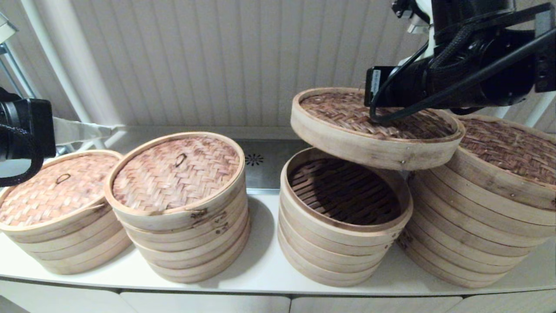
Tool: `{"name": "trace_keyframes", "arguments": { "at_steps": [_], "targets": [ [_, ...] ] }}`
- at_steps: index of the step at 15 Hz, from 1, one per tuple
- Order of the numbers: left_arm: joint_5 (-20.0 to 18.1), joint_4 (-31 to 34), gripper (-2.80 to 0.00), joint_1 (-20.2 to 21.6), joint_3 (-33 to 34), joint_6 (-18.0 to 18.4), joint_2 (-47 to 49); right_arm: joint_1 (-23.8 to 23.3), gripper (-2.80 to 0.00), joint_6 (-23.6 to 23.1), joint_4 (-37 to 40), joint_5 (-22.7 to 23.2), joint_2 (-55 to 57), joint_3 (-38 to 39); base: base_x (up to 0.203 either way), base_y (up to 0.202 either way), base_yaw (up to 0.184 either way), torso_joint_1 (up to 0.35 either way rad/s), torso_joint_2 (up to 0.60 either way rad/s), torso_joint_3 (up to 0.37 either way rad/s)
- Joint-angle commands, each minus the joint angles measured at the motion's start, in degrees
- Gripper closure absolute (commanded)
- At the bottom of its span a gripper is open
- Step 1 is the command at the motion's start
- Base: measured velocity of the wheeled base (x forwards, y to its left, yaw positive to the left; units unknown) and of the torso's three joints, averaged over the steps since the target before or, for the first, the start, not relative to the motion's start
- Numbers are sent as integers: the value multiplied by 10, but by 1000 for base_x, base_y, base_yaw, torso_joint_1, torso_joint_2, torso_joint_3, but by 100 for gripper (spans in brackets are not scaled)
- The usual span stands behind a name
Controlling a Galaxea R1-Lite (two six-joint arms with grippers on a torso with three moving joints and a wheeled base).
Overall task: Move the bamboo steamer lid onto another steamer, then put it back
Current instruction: Put the steamer
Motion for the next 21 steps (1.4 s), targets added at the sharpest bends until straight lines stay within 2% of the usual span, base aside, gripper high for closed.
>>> {"name": "trace_keyframes", "arguments": {
  "at_steps": [1,5,9,12,14,18,21],
  "targets": [
    [-1,1,0,0,1,-1,-1,-21,0,-1,1,-2,-24,6,0,0,0,0,0,0],
    [-1,1,0,0,1,-1,-6,-84,0,-5,22,1,-64,25,0,0,0,0,0,0],
    [-5,1,0,0,-1,-1,-7,-113,0,-14,24,4,-91,48,0,0,0,0,0,0],
    [-4,1,0,0,-3,0,-10,-157,0,-19,22,8,-101,60,0,0,0,0,0,0],
    [-5,1,0,0,-5,0,-11,-204,0,-21,21,30,-100,62,0,0,0,0,0,0],
    [-6,1,0,-1,-3,1,-14,-295,0,-18,17,102,-96,79,0,0,0,0,0,0],
    [-6,-8,0,-2,0,0,-12,-328,0,-17,16,117,-85,86,0,0,0,0,0,0]
  ]
}}
